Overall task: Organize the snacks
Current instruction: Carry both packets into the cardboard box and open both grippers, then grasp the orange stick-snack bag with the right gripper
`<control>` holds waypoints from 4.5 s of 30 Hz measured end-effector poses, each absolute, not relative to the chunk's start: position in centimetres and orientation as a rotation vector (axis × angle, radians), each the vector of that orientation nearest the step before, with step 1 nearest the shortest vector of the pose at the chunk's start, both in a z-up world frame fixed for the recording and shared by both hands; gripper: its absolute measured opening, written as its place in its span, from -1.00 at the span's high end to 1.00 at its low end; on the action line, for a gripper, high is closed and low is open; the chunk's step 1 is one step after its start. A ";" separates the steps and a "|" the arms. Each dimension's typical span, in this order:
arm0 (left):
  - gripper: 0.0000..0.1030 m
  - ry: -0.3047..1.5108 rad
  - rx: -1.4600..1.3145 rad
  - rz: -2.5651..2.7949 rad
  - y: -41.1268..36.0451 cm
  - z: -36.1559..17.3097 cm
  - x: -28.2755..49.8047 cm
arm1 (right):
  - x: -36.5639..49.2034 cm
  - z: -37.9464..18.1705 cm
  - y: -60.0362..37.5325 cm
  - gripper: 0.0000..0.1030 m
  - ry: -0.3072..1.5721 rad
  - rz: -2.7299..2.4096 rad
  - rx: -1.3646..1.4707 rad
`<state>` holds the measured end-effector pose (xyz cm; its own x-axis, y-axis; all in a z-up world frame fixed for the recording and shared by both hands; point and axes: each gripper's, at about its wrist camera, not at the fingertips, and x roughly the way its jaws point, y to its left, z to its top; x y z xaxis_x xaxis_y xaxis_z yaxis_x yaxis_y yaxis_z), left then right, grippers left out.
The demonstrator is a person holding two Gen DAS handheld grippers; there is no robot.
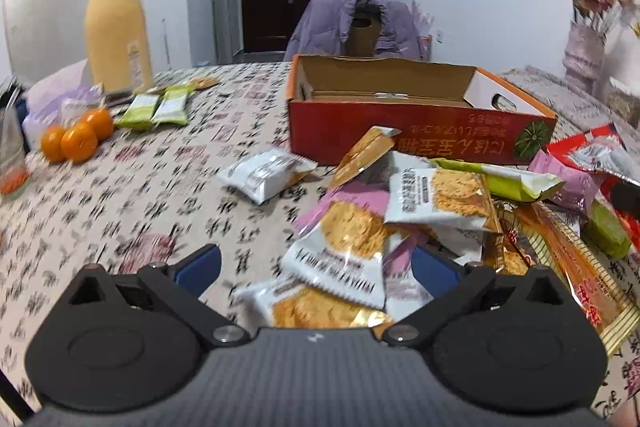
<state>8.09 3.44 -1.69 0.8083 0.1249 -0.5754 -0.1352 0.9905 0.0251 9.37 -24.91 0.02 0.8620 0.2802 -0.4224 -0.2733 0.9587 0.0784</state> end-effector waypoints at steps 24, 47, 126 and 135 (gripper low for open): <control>0.13 0.583 -0.058 0.043 3.1 -0.7 8.7 | 9.2 -0.5 -25.0 -0.15 0.453 0.302 0.033; 0.13 0.386 -0.049 0.034 1.5 7.4 13.3 | 15.7 5.1 -22.7 -0.16 0.334 0.346 0.005; -1.00 0.359 -0.155 0.150 3.3 7.8 10.4 | 15.6 5.3 -19.1 -1.00 0.404 0.305 -0.064; -1.00 0.433 -0.143 0.133 4.2 4.4 7.1 | 12.0 2.5 -19.5 -1.00 0.481 0.332 -0.087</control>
<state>7.10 4.23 4.42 0.8994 0.0972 -0.4262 -0.1580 0.9813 -0.1096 12.00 -19.45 2.55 0.8343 0.2923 -0.4675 -0.3330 0.9429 -0.0046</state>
